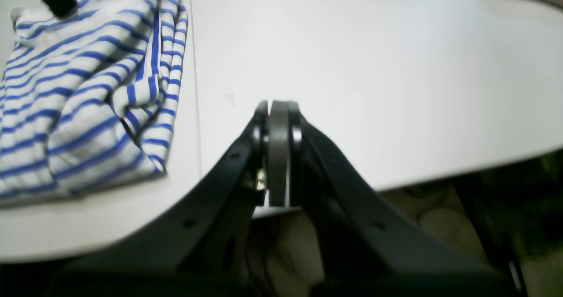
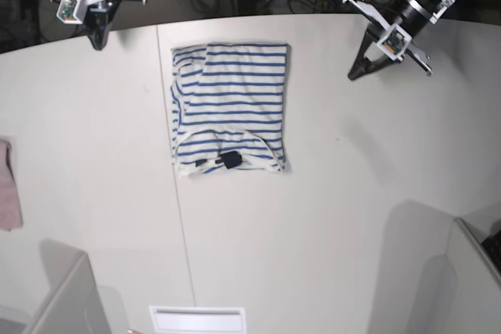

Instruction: Fold the T-shirt properly

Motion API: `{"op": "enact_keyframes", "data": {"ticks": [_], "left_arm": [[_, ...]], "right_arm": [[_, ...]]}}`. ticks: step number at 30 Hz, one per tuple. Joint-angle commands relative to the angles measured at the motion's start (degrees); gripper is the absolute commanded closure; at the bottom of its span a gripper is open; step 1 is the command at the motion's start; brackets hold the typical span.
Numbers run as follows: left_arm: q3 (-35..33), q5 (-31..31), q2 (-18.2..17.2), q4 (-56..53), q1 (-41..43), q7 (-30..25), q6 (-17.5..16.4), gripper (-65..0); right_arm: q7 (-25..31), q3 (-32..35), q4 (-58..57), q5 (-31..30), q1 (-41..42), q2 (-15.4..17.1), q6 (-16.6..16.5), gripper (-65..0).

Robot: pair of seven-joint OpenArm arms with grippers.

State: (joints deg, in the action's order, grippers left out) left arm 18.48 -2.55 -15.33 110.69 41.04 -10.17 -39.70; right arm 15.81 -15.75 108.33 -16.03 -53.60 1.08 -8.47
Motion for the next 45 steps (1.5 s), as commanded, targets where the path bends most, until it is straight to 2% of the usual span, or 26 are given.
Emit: {"op": "enact_keyframes", "data": {"ticks": [1,5,7,10,15,19,22,25,29,31,32,34,37,39,41,45], "left_arm": [[0.1,0.8,-0.3,1.3,1.9,-2.7,-0.3,0.0],[-1.3,0.7,-1.4,0.9,7.1,-6.5,-0.3,0.0],[-2.7,0.7,-3.2,0.6,10.3,-7.1,-0.3,0.0],[-5.5,0.7,-3.9,-1.0,13.3,-7.0,-0.3,0.0],[-10.7,0.7,-3.9,-10.9,14.1,-7.1,-0.3,0.0],[-16.2,0.6,-4.9,-21.8,13.1,-7.1,-0.3,0.0],[-21.3,0.6,-6.0,-31.6,10.2,-7.1,-0.3,0.0],[-26.3,0.7,-5.7,-43.3,5.5,-7.1,-0.3,0.0],[-33.8,0.7,-5.1,-55.4,-0.7,-6.8,7.0,0.0],[-37.2,1.0,-3.3,-61.2,-4.2,-6.7,10.8,0.0],[-39.0,0.8,-2.2,-65.3,-6.4,-6.7,13.0,0.0],[-40.4,1.1,0.3,-73.9,-10.9,-7.0,17.4,0.0],[-40.3,1.2,4.1,-86.8,-17.4,-7.1,22.9,0.0],[-40.3,1.2,6.1,-95.6,-22.1,-7.2,23.8,0.0],[-40.3,1.3,7.6,-103.2,-26.3,-7.2,23.8,0.0],[-40.4,1.3,7.9,-106.0,-30.4,-7.2,23.8,0.0]], "right_arm": [[1.5,-0.1,1.0,0.0,-2.3,0.1,0.0,0.0],[-1.1,3.7,1.0,0.0,-8.2,0.1,0.2,0.0],[-2.5,5.6,1.0,0.0,-10.7,0.2,0.2,0.0],[-4.7,7.8,0.9,0.0,-12.6,0.5,0.2,0.0],[-14.5,12.5,-2.6,0.0,-11.7,0.5,0.2,0.0],[-20.2,16.3,-13.2,0.0,-6.0,0.6,0.2,0.0],[-22.1,18.1,-23.2,0.0,-0.7,1.0,0.2,0.0],[-23.3,22.2,-35.9,0.0,6.1,3.2,0.2,0.0],[-23.2,30.0,-55.6,0.0,15.8,6.3,0.2,0.0],[-22.0,33.6,-66.4,0.0,21.4,6.6,0.2,0.0],[-19.6,35.4,-72.8,0.0,24.5,6.6,0.2,0.0],[-11.6,39.5,-85.6,0.0,30.9,6.3,0.2,0.0],[-0.2,44.5,-102.4,-0.2,38.5,4.0,0.2,0.0],[4.2,46.3,-108.1,-0.2,40.9,3.4,0.2,0.0],[5.6,46.5,-107.5,-0.3,41.1,3.6,0.2,0.0],[5.7,46.5,-104.8,-0.3,41.4,3.7,0.2,0.0]]}}
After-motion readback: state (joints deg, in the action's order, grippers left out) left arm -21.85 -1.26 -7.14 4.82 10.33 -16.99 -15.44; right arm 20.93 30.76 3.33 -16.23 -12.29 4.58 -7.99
